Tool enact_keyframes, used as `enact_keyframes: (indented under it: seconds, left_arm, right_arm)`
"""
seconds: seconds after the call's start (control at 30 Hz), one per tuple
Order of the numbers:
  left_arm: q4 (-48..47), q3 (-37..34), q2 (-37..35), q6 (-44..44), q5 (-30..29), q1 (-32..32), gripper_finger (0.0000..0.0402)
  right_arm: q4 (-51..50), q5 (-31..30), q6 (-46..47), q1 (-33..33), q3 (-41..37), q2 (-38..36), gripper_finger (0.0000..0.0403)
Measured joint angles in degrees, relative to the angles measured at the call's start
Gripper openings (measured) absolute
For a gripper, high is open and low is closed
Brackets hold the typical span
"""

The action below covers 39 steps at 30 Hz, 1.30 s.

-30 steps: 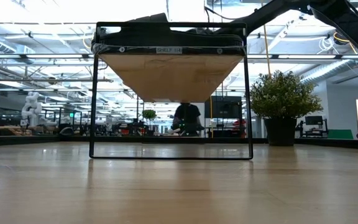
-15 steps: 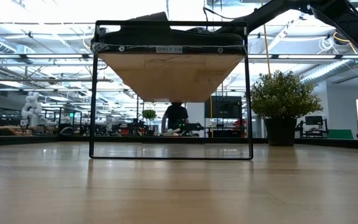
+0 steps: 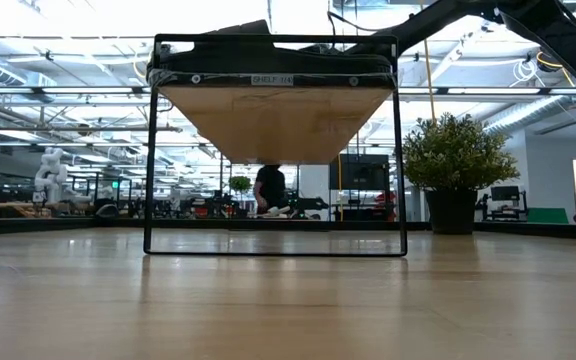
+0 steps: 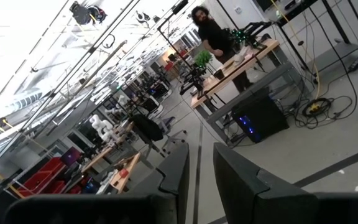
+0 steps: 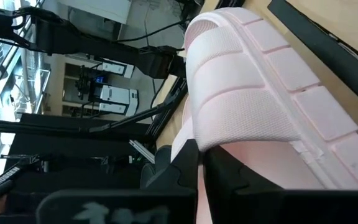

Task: Pick and place slides into the shelf
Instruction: Put the pink slide on the shelf

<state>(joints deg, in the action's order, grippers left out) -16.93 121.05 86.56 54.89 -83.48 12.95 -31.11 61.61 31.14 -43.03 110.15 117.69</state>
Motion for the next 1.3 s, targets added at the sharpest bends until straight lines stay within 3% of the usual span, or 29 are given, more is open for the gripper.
enact_keyframes:
  seconds: [0.83, 1.3]
  left_arm:
    - [0.03, 0.00, 0.00, -1.17, 0.00, 0.00, 0.0081]
    - [0.02, 0.00, 0.00, -1.20, 0.00, 0.00, 0.0081]
  right_arm:
    - [2.99, 6.00, 0.87, -0.31, 0.00, 0.00, 0.0000]
    - [-2.54, 5.60, -3.37, -0.31, 0.04, 0.00, 0.0002]
